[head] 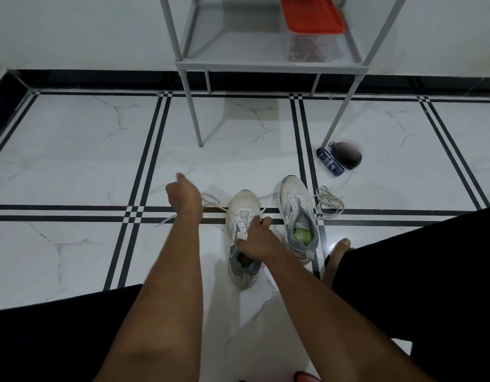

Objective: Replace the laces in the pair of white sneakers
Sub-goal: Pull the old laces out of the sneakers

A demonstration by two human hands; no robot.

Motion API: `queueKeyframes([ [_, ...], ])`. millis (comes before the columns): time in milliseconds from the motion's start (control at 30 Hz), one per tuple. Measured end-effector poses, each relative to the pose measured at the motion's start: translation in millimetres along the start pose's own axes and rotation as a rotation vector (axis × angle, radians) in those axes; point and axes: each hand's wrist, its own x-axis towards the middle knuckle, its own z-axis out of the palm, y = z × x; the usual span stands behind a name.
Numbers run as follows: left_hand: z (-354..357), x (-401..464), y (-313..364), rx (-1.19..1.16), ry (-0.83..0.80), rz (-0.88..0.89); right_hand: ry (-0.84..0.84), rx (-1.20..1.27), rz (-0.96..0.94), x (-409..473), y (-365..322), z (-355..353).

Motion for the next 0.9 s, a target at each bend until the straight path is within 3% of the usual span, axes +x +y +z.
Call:
queueKeyframes([
  [100,-1.6,-10.0,-31.6,0.605,-0.172,0.285,-0.002,-0.004,0.002,-0.6,-1.5,-0.2],
  [200,3.5,-21.8,-74.7,0.886,-0.434,0.348,-0.005,-0.003,0.002,-1.0,-3.0,0.1],
  [267,5.9,-28.0,-96.6,0.943,-0.524,0.404,-0.012,-0.007,0.013,0.0,-2.6,-0.9],
  [367,7.0,-28.9,-102.7,0.984,-0.479,0.533,-0.022,-0.021,0.02,0.7,-3.3,-1.0],
  [467,8.7,-17.9,-94.1,1.016,-0.485,0.54,-0.02,-0.029,0.022,0.9,-3.7,-0.5],
  [567,11.7,-12.5,-92.8,0.82,-0.478,0.534,-0.013,-0.03,0.017,-0.1,-3.6,0.4],
  [767,22.7,-16.9,-27.9,-0.162,-0.024,0.074,-0.011,-0.046,0.02,1.4,-5.4,0.9],
  [833,21.3,-2.5,-9.1,-0.265,0.019,0.048,-0.009,-0.051,0.019,1.3,-7.0,1.3],
  [900,17.3,-1.9,-9.0,-0.108,-0.059,0.122,-0.006,-0.042,0.021,1.1,-6.7,0.8],
])
